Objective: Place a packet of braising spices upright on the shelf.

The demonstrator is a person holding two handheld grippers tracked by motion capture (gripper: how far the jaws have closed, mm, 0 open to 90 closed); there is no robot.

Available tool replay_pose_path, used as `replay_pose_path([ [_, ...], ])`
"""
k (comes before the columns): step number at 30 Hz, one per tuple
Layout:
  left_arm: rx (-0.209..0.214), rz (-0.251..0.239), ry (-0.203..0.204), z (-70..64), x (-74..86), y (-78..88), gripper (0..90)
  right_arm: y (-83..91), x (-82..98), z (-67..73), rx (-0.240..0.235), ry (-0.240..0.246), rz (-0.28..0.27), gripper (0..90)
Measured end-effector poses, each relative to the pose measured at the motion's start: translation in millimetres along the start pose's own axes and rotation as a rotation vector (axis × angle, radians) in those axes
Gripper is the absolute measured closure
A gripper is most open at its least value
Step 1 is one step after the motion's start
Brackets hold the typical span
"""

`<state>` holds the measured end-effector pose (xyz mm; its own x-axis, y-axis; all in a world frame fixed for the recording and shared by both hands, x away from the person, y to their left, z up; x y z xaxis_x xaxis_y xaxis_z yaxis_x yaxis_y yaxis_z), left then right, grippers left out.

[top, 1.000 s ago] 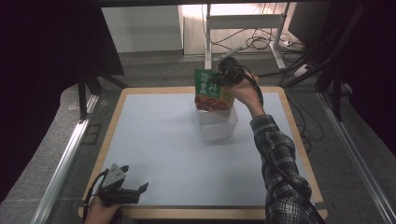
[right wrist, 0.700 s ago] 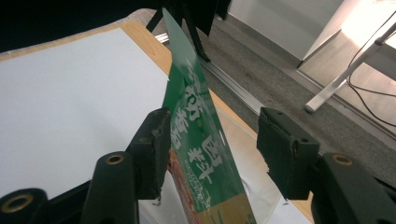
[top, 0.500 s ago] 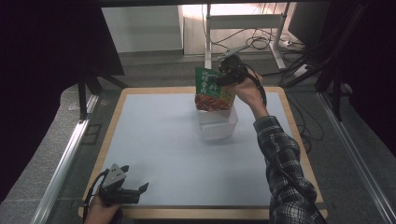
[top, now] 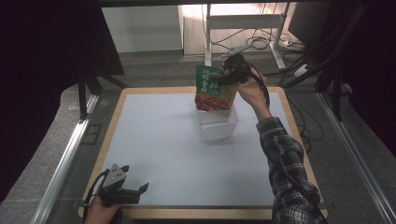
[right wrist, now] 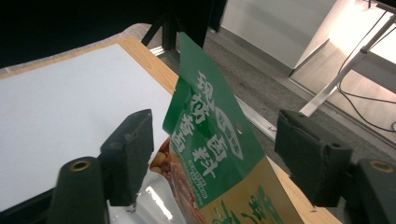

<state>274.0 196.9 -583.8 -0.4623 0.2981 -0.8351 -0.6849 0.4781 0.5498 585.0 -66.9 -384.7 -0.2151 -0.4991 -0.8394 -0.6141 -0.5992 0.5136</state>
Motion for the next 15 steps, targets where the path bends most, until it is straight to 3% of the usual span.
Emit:
replay_pose_path([
  [6,0.0,0.004,-0.005,-0.2,0.3,-0.1,2.5,7.4,-4.7,-1.0,-0.008,-0.034,-0.027,19.2],
  [10,0.0,0.004,-0.005,-0.6,0.3,-0.3,2.5,13.8,-6.5,-1.5,-0.029,-0.082,-0.047,12.3],
  [15,0.0,0.005,-0.006,-0.6,0.3,-0.4,2.5,20.4,-4.6,-2.3,-0.009,-0.077,-0.066,8.0],
])
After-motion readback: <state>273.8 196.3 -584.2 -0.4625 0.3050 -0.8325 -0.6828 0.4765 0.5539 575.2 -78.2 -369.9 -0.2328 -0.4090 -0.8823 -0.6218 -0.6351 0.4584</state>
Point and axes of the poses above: each handheld gripper's, and its own axes: y roughly backward along the jaws, x roughly out of its underside, z roughly to its left, the point moved 10 cm from there along -y, roughly forward along the jaws, and after that the axes turned 3 degrees about -z, right-handed, at the moved point
